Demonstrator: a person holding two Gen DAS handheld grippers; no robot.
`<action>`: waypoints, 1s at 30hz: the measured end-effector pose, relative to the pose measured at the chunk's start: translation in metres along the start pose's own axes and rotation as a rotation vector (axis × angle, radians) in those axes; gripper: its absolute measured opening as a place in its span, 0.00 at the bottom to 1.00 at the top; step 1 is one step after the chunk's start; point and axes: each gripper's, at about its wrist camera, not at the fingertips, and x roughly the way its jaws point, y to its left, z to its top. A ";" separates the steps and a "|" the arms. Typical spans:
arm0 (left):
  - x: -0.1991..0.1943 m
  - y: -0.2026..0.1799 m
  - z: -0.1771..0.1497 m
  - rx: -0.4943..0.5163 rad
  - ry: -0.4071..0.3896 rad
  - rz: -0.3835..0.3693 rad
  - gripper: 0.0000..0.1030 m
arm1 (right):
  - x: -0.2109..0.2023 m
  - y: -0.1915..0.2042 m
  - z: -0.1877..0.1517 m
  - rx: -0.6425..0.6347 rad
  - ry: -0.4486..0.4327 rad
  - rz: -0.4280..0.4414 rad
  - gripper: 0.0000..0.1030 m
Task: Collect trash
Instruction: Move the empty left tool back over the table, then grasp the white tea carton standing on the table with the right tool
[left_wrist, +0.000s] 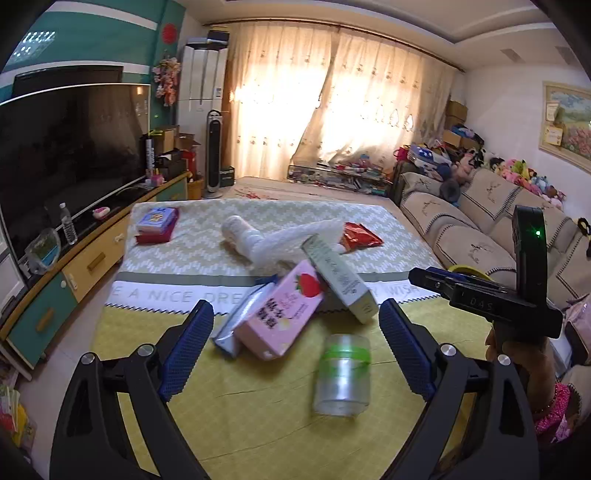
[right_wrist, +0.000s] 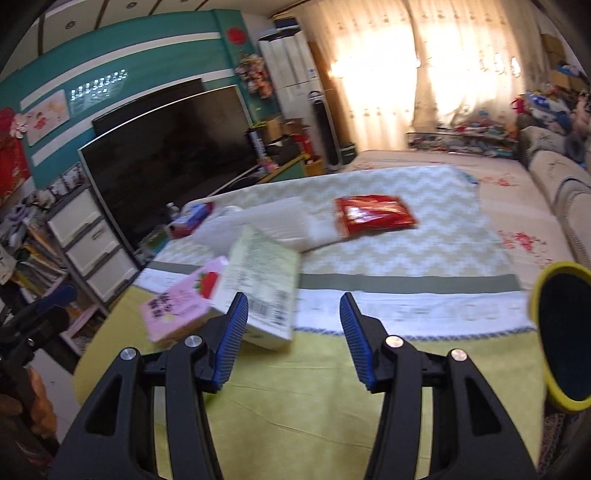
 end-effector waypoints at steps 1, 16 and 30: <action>-0.001 0.002 0.000 -0.003 -0.002 0.005 0.87 | 0.005 0.008 0.000 -0.004 0.007 0.011 0.48; -0.008 0.016 -0.005 0.004 -0.007 0.016 0.87 | 0.063 0.067 -0.010 -0.178 0.106 -0.084 0.49; 0.000 0.018 -0.008 0.005 0.012 0.007 0.87 | 0.073 0.048 -0.005 -0.193 0.092 -0.206 0.52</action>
